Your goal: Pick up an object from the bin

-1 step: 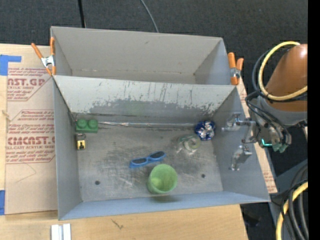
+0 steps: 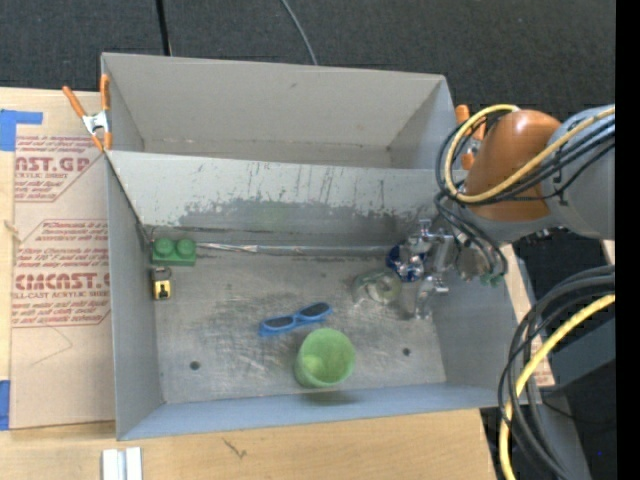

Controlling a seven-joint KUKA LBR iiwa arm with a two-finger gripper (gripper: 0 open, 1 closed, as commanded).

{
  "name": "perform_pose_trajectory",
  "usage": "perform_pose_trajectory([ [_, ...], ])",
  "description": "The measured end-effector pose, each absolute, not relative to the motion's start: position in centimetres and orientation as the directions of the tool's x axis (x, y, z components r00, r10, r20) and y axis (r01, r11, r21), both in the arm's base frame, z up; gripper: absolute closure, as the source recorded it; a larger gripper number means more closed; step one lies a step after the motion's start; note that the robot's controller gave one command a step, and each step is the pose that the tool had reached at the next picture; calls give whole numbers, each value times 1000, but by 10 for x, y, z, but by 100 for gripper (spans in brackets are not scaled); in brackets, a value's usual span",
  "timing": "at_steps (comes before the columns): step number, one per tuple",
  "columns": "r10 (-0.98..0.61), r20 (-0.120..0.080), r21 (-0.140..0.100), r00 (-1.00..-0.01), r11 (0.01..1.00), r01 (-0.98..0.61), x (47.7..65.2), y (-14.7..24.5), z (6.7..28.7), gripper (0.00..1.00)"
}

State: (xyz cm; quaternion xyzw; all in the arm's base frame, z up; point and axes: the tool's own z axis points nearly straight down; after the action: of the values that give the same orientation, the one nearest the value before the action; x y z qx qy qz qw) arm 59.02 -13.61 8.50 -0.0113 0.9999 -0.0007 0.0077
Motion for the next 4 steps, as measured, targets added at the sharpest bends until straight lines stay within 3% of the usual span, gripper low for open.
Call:
perform_pose_trajectory([
  [1, -64, -4, -1, -998, 998, -64, 595, -152, 101, 0],
  [2, 22, -2, 1, -1000, 1000, 22, 592, -154, 101, 0],
  [3, 1, -22, 1, -1000, 1000, 1, 599, -154, 77, 0],
  [4, 0, -8, 0, -1000, 1000, 0, 601, -153, 81, 0],
])
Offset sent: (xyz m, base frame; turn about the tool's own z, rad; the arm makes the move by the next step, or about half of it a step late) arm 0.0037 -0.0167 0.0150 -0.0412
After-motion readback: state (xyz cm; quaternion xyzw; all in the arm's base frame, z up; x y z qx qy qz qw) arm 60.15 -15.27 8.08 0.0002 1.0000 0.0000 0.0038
